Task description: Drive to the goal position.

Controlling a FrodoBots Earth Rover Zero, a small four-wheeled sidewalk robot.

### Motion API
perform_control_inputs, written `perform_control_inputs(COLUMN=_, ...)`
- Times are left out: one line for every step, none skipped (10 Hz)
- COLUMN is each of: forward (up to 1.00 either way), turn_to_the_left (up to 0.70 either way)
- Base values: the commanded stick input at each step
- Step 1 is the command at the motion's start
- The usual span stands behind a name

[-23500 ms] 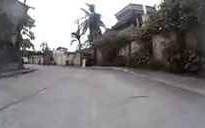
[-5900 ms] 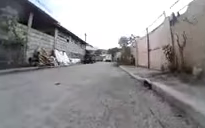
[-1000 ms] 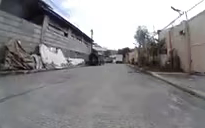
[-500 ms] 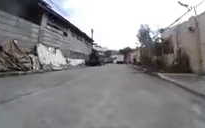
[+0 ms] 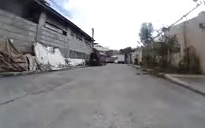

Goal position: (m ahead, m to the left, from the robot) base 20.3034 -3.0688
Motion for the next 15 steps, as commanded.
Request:
perform_control_inputs(forward=1.0, turn_to_the_left=0.0)
perform_control_inputs(forward=1.0, turn_to_the_left=0.0)
perform_control_inputs(forward=1.0, turn_to_the_left=0.0)
perform_control_inputs(forward=1.0, turn_to_the_left=0.0)
perform_control_inputs(forward=1.0, turn_to_the_left=0.0)
perform_control_inputs(forward=1.0, turn_to_the_left=-0.2)
perform_control_inputs(forward=1.0, turn_to_the_left=-0.4)
perform_control_inputs(forward=1.0, turn_to_the_left=-0.4)
perform_control_inputs(forward=1.0, turn_to_the_left=-0.4)
perform_control_inputs(forward=1.0, turn_to_the_left=-0.4)
perform_control_inputs(forward=1.0, turn_to_the_left=-0.4)
perform_control_inputs(forward=1.0, turn_to_the_left=-0.4)
perform_control_inputs(forward=1.0, turn_to_the_left=-0.32)
perform_control_inputs(forward=1.0, turn_to_the_left=-0.02)
perform_control_inputs(forward=1.0, turn_to_the_left=0.0)
